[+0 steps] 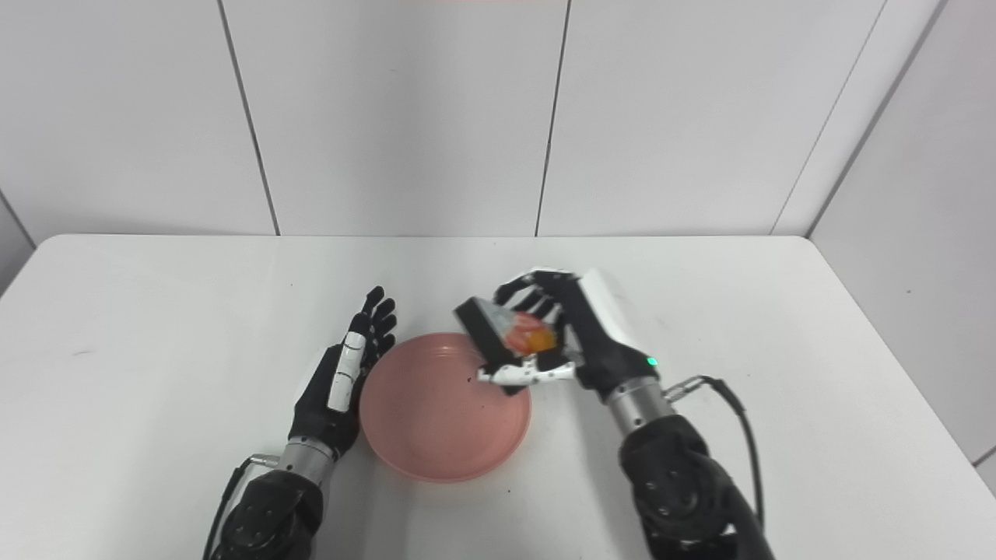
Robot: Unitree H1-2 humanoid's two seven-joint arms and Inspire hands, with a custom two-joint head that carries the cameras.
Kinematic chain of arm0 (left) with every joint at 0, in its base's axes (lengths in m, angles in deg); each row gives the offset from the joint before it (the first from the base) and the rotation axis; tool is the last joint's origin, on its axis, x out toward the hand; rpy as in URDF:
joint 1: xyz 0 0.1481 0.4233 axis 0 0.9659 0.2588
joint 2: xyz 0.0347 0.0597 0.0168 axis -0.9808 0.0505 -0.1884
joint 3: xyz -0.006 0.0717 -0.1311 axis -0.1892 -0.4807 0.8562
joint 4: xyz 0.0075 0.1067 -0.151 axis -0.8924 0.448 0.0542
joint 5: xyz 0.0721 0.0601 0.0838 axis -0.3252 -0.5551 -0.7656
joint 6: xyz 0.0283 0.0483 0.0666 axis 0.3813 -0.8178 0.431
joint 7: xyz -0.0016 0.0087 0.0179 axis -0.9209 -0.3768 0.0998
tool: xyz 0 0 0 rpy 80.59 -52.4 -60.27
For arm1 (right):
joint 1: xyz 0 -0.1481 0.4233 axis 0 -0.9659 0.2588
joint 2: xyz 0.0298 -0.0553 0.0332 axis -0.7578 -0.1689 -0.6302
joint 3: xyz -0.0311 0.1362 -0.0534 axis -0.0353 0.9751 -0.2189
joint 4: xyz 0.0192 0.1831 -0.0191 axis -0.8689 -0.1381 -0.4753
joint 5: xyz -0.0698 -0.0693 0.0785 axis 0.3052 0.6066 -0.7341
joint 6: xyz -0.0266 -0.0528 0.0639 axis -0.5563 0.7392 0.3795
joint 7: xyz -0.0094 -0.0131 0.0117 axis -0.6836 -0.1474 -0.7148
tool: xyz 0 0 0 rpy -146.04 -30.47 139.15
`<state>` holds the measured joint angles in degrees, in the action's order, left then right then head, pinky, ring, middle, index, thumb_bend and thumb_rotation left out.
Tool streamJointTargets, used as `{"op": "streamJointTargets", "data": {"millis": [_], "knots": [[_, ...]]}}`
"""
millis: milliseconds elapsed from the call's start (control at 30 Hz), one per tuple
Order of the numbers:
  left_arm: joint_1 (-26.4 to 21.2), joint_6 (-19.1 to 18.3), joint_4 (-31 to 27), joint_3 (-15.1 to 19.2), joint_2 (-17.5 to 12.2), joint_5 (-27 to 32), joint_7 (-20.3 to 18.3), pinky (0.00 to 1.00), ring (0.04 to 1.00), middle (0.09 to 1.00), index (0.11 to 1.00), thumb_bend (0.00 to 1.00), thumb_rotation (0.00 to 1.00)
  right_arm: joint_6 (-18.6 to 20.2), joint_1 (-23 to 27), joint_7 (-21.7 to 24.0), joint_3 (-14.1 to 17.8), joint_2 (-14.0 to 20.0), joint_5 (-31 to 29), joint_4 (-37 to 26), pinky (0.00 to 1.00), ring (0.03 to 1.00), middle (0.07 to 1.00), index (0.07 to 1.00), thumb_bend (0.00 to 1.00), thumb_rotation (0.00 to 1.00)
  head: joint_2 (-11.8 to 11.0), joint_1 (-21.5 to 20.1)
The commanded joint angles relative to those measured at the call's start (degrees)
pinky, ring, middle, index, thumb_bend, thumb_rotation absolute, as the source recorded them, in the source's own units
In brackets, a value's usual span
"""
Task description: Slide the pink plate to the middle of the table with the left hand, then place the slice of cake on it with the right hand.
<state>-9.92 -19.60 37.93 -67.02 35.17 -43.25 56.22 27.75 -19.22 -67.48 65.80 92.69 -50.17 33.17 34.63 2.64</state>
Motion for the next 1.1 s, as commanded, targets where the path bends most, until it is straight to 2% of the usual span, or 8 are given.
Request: {"op": "streamJointTargets", "data": {"millis": [0,433,700,733,833,867,967,1067], "knots": [[1.52,0.45,1.75,-0.3,0.46,-0.4,0.29,1.0,1.0,1.0,1.0,0.75,1.0,-4.1,2.21,-0.35,-0.32,0.45,0.34,1.03,0.14,0.391,0.489,0.484,0.51,0.0,-0.02,-0.13],[1.84,-0.28,0.28,-0.26,1.03,-1.22,2.28,1.0,1.0,1.0,1.0,0.75,1.0,-12.93,4.28,-2.27,-5.91,-0.28,4.69,17.54,0.23,0.345,0.444,0.532,0.5,0.0,0.08,-0.31],[2.24,-0.68,-0.97,-0.62,1.06,-2.15,3.17,1.0,1.0,1.0,1.0,0.75,1.0,-13.24,4.16,-0.48,-7.67,0.97,7.81,17.81,0.38,0.442,0.493,0.51,0.51,0.0,0.25,-0.22],[2.23,-0.63,-0.89,-0.65,1.02,-2.23,3.27,1.0,1.0,1.0,1.0,0.75,1.0,-13.69,4.01,-0.44,-7.79,1.16,7.8,17.65,0.47,0.576,0.654,0.696,0.58,0.06,0.25,-0.22],[2.19,0.15,-0.49,-0.7,0.91,-2.4,3.3,1.0,1.0,1.0,1.0,0.75,1.0,-15.7,3.28,-0.54,-7.75,1.67,6.63,16.96,0.58,0.722,0.793,0.835,0.62,0.19,0.26,-0.18],[2.16,0.53,-0.34,-0.73,0.85,-2.45,3.25,1.0,1.0,1.0,1.0,0.74,1.0,-17.02,2.96,-0.81,-7.57,1.82,5.79,16.79,0.7,0.85,0.896,0.928,0.64,0.38,0.26,-0.18],[2.2,1.9,0.01,-0.88,0.56,-3.02,3.45,1.0,1.0,1.0,1.0,0.73,1.0,-21.31,1.69,-2.39,-6.55,1.67,3.36,16.65,0.88,0.983,0.989,0.994,0.67,0.61,0.31,-0.1],[2.39,1.2,-0.55,-0.85,0.34,-2.58,2.98,1.0,1.0,1.0,1.0,0.75,1.0,-23.61,0.33,-3.65,-5.38,1.08,2.31,16.16,0.96,0.998,0.999,1.0,0.69,0.69,0.55,-0.13]]}}
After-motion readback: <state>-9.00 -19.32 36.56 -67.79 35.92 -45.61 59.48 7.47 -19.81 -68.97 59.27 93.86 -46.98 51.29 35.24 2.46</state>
